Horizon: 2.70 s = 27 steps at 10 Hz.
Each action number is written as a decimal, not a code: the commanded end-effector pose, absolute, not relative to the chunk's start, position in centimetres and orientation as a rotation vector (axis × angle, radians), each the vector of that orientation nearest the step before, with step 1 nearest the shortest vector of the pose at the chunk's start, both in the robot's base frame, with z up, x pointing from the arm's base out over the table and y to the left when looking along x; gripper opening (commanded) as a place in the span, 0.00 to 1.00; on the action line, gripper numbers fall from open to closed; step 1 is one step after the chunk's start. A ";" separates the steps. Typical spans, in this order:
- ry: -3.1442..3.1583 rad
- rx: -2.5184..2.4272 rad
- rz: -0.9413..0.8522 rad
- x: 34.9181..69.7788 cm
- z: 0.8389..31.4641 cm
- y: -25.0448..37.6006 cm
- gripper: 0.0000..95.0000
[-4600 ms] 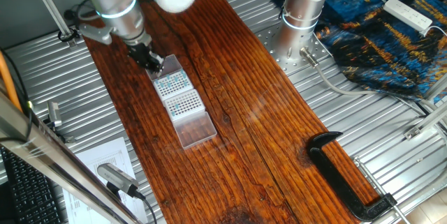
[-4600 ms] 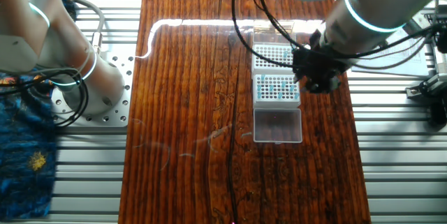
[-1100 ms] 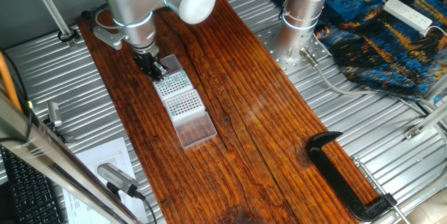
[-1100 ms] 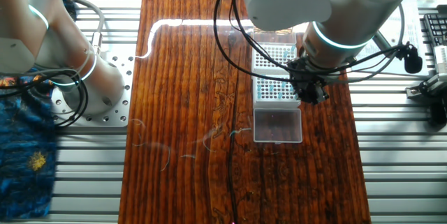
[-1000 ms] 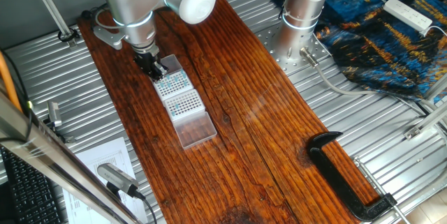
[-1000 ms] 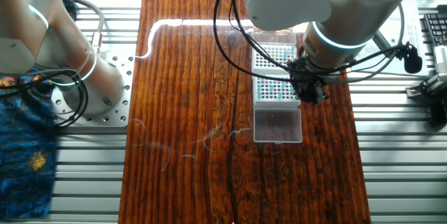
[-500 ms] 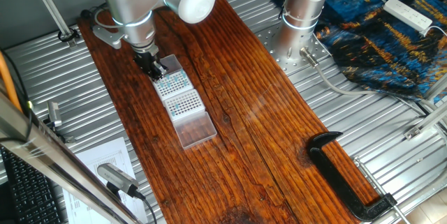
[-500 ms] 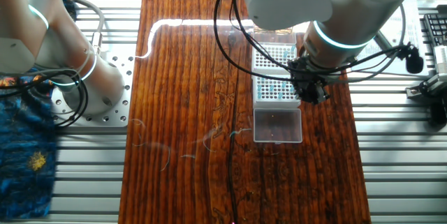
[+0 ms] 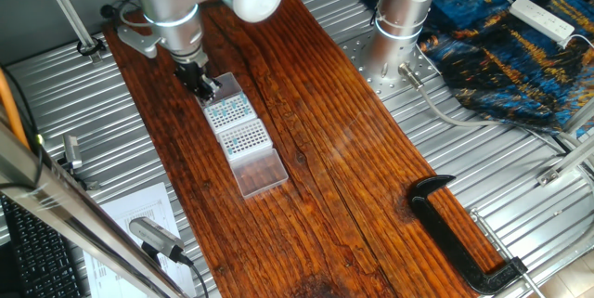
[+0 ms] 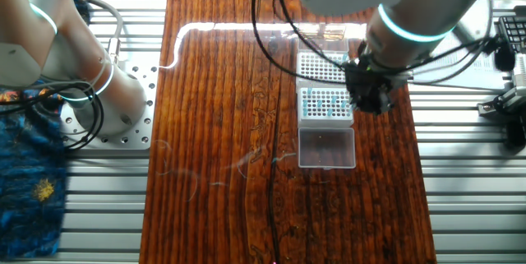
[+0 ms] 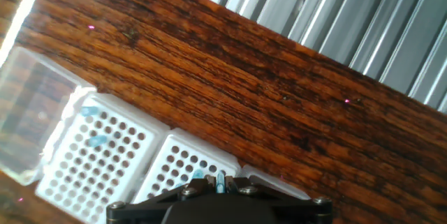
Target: Transfer all medium pipette tips from one holder to another
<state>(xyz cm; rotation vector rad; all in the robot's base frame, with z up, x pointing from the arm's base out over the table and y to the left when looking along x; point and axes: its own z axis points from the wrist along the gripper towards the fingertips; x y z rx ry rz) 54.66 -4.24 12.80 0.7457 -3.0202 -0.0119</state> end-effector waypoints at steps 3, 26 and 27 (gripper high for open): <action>-3.003 0.758 -0.013 55.3 17.1 -2.9 0.00; -3.054 0.400 -0.008 47.4 13.3 5.4 0.00; -3.050 0.400 -0.004 47.4 13.3 5.3 0.00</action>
